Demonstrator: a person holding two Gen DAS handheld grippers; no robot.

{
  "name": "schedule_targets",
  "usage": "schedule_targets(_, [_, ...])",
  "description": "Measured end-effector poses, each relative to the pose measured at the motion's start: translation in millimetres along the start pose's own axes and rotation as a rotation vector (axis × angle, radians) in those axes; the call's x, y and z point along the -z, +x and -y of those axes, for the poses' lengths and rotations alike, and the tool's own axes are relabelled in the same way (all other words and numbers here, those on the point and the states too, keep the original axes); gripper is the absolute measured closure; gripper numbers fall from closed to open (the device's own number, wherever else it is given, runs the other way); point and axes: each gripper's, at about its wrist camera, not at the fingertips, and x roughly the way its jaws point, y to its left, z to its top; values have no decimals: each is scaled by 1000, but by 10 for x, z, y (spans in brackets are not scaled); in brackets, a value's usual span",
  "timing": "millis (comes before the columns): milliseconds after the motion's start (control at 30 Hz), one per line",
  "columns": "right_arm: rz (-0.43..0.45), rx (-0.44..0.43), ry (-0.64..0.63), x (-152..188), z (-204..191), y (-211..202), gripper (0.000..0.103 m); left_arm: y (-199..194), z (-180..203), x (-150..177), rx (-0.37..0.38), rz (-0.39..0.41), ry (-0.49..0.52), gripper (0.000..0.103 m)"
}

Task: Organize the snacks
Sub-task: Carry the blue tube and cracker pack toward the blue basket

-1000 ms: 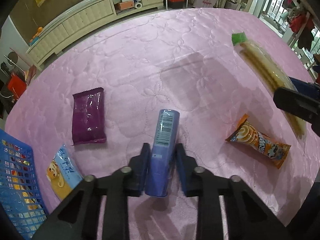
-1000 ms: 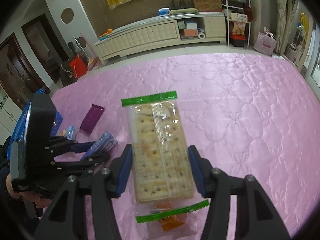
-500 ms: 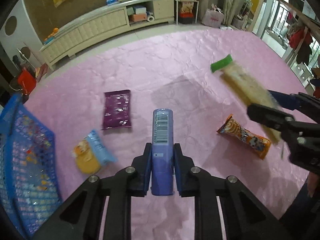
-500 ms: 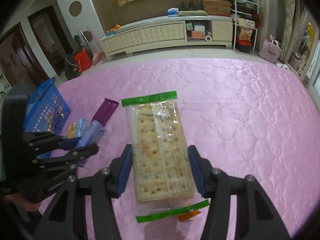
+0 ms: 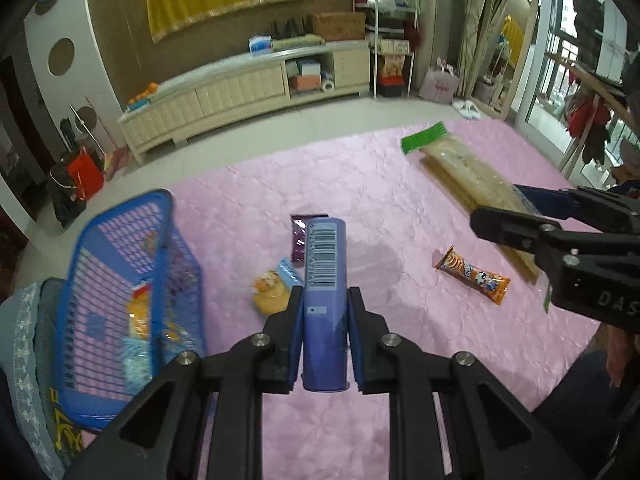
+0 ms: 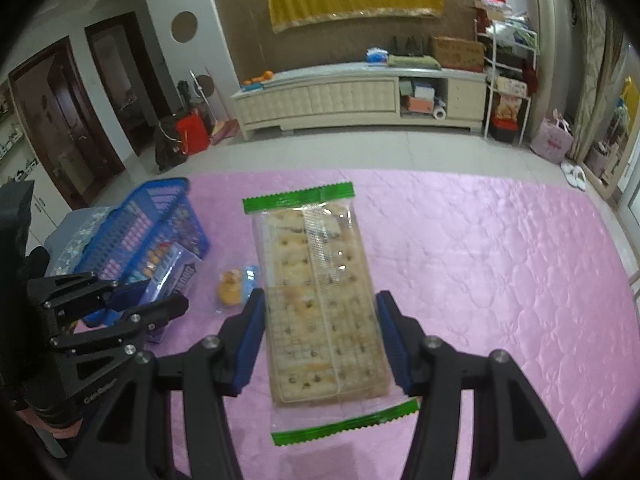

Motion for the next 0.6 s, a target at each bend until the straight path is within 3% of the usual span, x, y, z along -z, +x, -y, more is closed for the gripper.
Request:
schedule_targets(300, [21,-58,-35,-196,-522,-145,44,-652,-547,141,-11,95,-47,85])
schedule_targets(600, [43,-93,-132,-410,-1167,-106,44,-1021,-1130,308,-51,144,-92,85])
